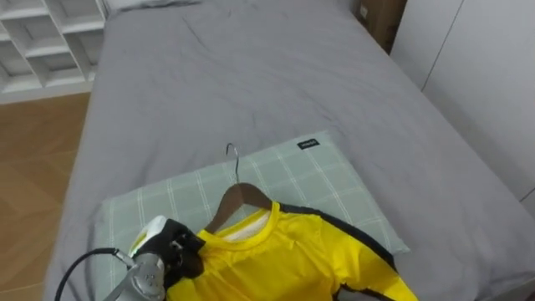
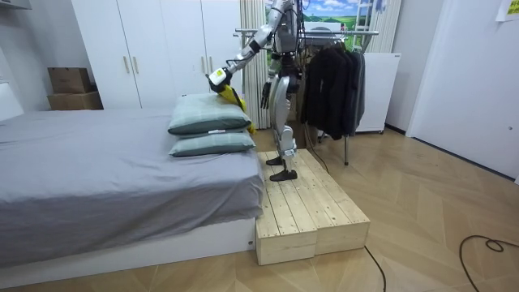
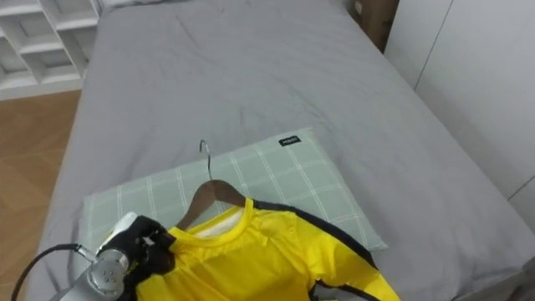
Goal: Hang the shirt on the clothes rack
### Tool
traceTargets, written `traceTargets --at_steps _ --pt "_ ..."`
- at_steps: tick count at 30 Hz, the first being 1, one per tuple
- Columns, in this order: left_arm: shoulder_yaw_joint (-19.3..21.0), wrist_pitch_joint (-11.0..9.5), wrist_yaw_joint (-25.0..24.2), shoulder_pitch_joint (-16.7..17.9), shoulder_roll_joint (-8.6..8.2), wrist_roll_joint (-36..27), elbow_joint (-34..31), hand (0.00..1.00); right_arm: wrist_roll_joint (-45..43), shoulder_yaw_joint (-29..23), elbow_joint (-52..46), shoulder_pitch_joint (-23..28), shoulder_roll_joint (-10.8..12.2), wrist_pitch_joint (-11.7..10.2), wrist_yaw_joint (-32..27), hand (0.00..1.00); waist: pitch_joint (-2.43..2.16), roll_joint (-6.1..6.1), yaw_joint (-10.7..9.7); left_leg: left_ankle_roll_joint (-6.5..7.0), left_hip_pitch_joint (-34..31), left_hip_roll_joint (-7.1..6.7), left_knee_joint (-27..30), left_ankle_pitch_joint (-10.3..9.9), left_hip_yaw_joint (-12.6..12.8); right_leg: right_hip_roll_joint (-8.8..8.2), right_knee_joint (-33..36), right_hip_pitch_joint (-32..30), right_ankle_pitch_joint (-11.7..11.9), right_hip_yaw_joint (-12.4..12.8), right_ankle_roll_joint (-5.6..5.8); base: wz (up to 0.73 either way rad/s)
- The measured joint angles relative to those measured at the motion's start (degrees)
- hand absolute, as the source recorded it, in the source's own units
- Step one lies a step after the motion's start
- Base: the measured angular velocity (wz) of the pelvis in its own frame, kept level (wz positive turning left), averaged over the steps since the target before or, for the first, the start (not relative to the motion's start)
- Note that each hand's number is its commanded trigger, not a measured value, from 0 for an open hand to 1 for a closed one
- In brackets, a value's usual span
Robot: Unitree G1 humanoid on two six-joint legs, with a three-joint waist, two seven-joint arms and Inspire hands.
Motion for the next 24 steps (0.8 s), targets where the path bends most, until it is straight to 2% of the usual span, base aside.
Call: traceTargets --at_steps 2,5,9,13,16,17,19,20,24 --pt "1.0 -0.2 0.7 1.2 0.24 -0.3 -6.2 1.0 -0.3 -1.9 -0.1 0.9 -0.3 -0.2 0.0 0.0 -0.06 -0.1 0.1 0.0 0.7 -0.05 -0.1 0.0 -0.1 -0.02 -0.1 0.7 0.0 0.0 0.01 0.0" --pt "1.1 -0.7 0.8 2.1 0.35 -0.4 -9.8 1.0 -0.8 -2.5 -0.1 2.2 -0.6 -1.2 0.0 0.0 -0.15 -0.22 0.0 -0.01 2.7 -0.14 -0.9 0.0 0.0 -0.08 -0.5 2.6 -0.2 0.0 0.14 0.0" --pt "1.1 -0.8 0.7 3.3 0.95 -0.4 -12.3 1.0 -0.9 -5.7 -0.2 4.7 -0.9 -1.6 0.0 0.0 -0.25 -0.18 0.0 -0.13 4.7 -0.12 -1.4 -0.1 -0.2 0.07 -1.7 5.0 -0.2 -0.1 0.19 0.02" --pt "1.3 -0.8 0.7 4.2 2.63 -0.9 -14.3 1.0 -1.2 -8.7 -0.2 6.9 -1.2 -1.6 -0.1 0.0 -0.38 0.0 -0.1 -0.21 6.3 -0.08 -1.9 -0.1 -0.2 0.18 -2.2 6.7 -0.2 -0.1 0.17 0.0" --pt "1.9 -0.9 0.7 7.0 2.73 -0.9 -18.8 1.0 -1.1 -9.9 -0.2 8.0 -1.5 -1.6 -0.1 0.0 -0.59 0.17 -0.1 -0.2 7.4 -0.19 -2.2 -0.2 -0.4 0.12 -2.4 7.8 -0.3 -0.3 0.23 0.04" --pt "1.9 -0.9 0.7 8.5 2.73 -0.8 -21.3 1.0 -1.5 -10.9 -0.2 8.3 -1.6 -1.6 -0.1 0.0 -0.85 0.24 -0.1 -0.22 7.8 -0.24 -2.2 -0.2 -0.9 0.13 -2.8 8.3 -0.3 -0.5 0.24 0.1" --pt "1.9 -0.9 0.8 10.1 2.73 -0.8 -24.2 1.0 -2.1 -11.2 -0.2 8.9 -1.8 -1.6 -0.6 0.0 -1.03 0.28 -0.1 -0.3 8.2 -0.28 -2.1 -0.2 -1.3 0.15 -3.0 9.0 -0.3 -0.9 0.23 0.12" --pt "1.9 -0.9 1.0 10.4 2.77 -0.8 -25.1 1.0 -2.3 -11.4 -0.2 9.1 -2.1 -1.6 -1.1 0.0 -1.2 0.42 -0.1 -0.32 8.3 -0.29 -2.0 -0.3 -1.5 0.15 -3.0 9.3 -0.3 -1.0 0.23 0.1" --pt "1.9 -0.9 3.3 10.5 2.99 -0.9 -25.6 1.0 -4.0 -12.1 -0.2 9.4 -2.4 -1.6 -2.8 0.0 -1.22 0.49 -0.1 -0.55 9.5 -0.24 -1.9 -0.4 -2.0 0.26 -3.1 10.7 -0.6 -1.4 0.11 0.04"
